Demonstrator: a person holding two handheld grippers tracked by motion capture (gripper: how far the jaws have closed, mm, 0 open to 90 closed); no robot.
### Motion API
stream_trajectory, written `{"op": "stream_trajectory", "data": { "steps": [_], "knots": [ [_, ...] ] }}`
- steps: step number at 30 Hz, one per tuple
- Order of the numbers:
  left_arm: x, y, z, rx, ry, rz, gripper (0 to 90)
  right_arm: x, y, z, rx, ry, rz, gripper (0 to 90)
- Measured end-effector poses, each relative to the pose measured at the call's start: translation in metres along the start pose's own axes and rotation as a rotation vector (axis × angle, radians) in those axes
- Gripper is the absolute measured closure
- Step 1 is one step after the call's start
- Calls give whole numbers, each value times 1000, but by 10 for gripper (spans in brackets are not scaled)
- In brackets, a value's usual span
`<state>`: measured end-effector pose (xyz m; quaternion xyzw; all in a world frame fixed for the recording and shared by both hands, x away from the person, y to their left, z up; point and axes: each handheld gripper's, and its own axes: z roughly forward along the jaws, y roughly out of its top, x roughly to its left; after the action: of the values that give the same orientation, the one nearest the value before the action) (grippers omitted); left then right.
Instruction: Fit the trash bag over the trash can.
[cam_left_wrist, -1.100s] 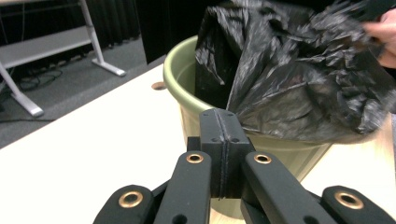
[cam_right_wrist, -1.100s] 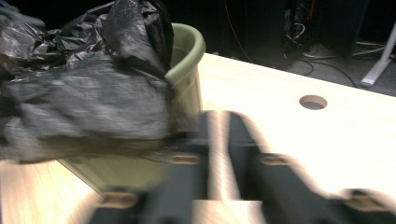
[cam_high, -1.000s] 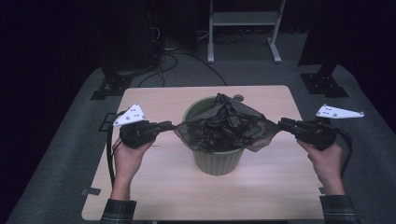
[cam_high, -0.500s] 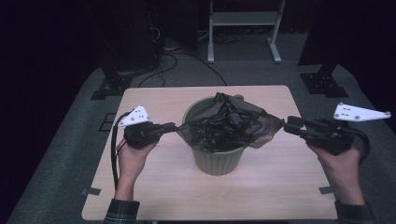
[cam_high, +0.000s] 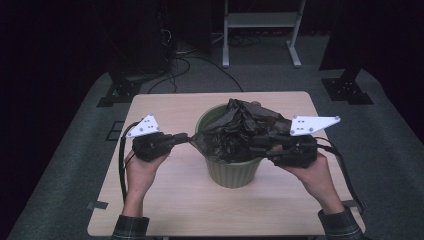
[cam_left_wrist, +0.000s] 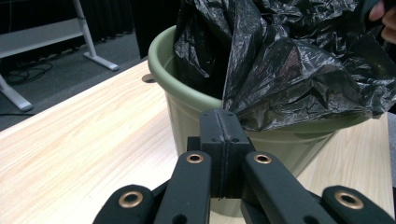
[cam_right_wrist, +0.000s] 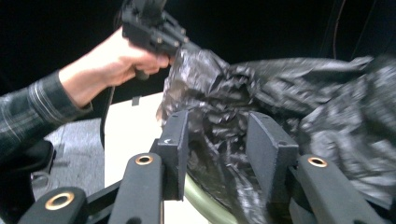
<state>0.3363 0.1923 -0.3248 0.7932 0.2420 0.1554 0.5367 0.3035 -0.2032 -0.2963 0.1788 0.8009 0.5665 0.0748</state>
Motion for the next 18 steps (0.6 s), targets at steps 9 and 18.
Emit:
{"op": "stream_trajectory", "data": {
  "steps": [9,18],
  "knots": [
    [7,-11,-15,12,36,-13,867,-16,3,18,9,-45,34,900],
    [-3,13,-56,-67,88,40,479,-28,24,28,-10,-89,34,900]
  ]
}}
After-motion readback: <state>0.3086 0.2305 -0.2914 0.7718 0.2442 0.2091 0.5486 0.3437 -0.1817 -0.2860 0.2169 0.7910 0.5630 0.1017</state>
